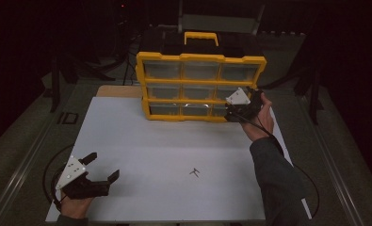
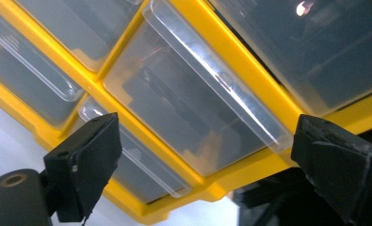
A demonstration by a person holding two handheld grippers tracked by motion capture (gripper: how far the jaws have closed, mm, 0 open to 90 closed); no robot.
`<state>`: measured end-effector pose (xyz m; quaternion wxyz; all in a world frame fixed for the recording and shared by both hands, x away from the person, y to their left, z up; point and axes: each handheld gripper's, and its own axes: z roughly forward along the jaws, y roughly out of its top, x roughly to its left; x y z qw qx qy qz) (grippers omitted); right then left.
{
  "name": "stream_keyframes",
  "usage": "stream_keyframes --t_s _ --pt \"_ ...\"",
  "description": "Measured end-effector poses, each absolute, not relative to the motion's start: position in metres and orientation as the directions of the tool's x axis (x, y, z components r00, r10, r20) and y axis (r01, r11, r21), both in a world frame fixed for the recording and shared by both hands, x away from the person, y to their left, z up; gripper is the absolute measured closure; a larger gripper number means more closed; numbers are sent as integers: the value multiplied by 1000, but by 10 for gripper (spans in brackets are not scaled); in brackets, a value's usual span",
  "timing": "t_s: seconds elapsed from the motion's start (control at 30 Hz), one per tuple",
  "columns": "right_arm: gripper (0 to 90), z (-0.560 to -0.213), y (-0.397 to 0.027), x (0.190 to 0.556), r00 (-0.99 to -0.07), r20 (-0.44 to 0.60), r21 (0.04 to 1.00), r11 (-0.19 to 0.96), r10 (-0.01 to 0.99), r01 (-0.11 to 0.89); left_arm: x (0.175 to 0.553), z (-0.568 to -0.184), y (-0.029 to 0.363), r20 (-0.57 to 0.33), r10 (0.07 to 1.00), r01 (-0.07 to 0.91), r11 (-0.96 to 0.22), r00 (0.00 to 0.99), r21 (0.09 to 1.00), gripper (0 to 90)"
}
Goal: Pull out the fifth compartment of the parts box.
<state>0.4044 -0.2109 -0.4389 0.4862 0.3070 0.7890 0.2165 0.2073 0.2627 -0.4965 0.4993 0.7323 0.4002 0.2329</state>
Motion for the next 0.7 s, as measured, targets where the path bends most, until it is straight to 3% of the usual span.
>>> stream_keyframes --t_s 0.17,0.37,0.7 --pt "84 -439 -208 405 -338 -675 600 755 656 266 207 -497 263 -59 818 354 -182 572 917 0" --pt "85 -440 -199 405 -317 -781 486 843 538 232 208 -497 262 -59 816 359 -187 575 914 1" --pt "83 -440 -193 406 -287 -846 401 891 450 214 208 -497 262 -60 815 365 -191 577 911 0"
